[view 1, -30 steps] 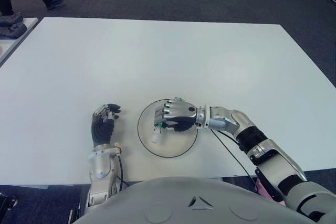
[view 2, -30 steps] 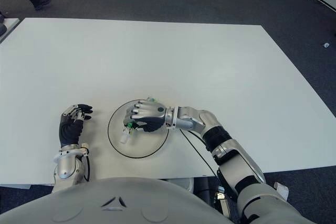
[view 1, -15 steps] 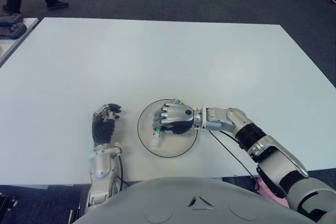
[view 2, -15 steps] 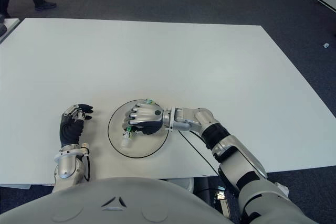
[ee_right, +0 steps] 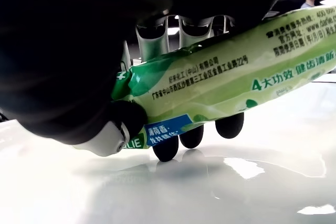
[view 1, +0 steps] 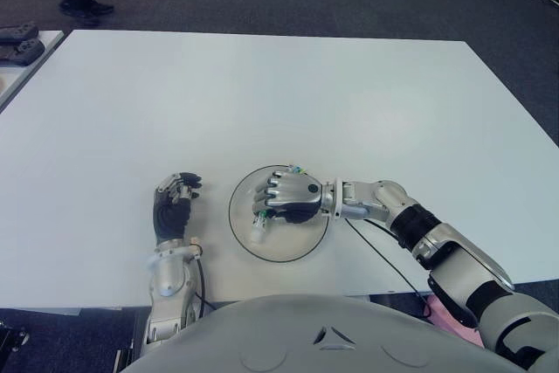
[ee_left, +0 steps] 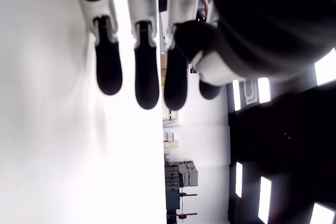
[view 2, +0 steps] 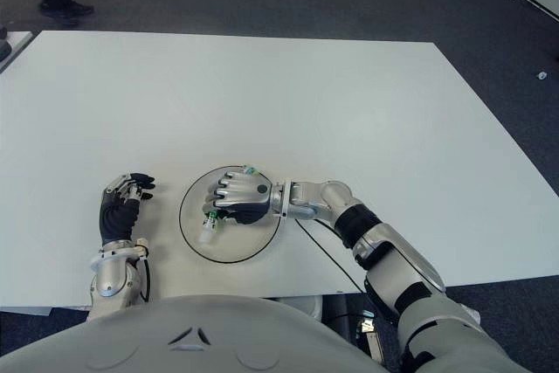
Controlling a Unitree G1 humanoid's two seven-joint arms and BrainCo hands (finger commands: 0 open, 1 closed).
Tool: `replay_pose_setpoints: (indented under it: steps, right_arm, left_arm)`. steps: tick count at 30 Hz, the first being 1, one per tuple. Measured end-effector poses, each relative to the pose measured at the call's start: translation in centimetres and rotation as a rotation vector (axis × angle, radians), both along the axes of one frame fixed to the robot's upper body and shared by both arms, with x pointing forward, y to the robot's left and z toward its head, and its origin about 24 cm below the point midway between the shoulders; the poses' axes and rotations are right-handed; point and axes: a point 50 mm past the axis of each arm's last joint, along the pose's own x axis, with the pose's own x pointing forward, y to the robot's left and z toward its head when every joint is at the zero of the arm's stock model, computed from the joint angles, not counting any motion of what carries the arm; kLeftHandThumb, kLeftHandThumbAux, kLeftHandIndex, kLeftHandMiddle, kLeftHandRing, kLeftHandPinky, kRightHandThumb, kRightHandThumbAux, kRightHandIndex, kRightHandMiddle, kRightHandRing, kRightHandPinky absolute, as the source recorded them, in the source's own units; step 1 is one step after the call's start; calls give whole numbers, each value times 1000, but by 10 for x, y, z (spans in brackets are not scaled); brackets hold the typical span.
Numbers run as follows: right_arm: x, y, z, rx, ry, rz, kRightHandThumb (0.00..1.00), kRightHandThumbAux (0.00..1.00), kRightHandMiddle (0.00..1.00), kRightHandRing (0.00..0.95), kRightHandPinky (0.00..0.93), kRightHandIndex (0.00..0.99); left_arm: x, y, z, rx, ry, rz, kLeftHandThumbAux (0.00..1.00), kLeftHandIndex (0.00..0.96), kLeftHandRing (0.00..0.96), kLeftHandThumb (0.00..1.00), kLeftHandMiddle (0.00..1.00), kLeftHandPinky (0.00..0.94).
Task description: Put the toothpaste on the table into the plate.
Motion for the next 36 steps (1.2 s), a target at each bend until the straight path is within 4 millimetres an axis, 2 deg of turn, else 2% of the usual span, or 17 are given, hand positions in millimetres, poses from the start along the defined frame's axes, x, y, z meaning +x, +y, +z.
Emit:
replay_pose_setpoints:
  steps: [1,3,5,9,13,19,28,36]
  right_arm:
    - [1,0,0,-1,2,-2,385,611,359,347,382,304]
    - [2,0,0,-6,1,-2,269,554,192,188,247,174]
    - [3,0,0,-9,-2,-2,211,512,98,101,170,104]
    - [3,0,0,-3,-15,-7,156,419,20,21,60,24]
    - [4,-1,0,12,-27,-17,152,324,4,4,12,5]
    - [5,-6,3,13,-54,-27,134,259,0,0,1,0]
    - [9,-15,11,13,-78,-44,75,260,0,0,0,0]
    - [11,-19,20,74,-15,-70,25,269,0,0,0,0]
  left_arm:
    - [0,0,0,0,0,0,676,453,471,840,456,472]
    - [0,0,-1,0,1,-1,676,454,469,840,455,477]
    - [0,0,-1,1,-3,-2,676,454,468,840,455,479]
    - [0,0,-1,3,-7,-4,676,455,466,840,455,482]
    - [0,0,-1,4,-8,-5,676,458,464,840,454,479]
    - [0,0,-1,4,-8,-5,676,459,464,841,454,484]
    - [1,0,-1,3,-6,-5,676,455,471,840,455,470]
    - [2,0,-1,-1,0,-5,676,456,463,840,454,467]
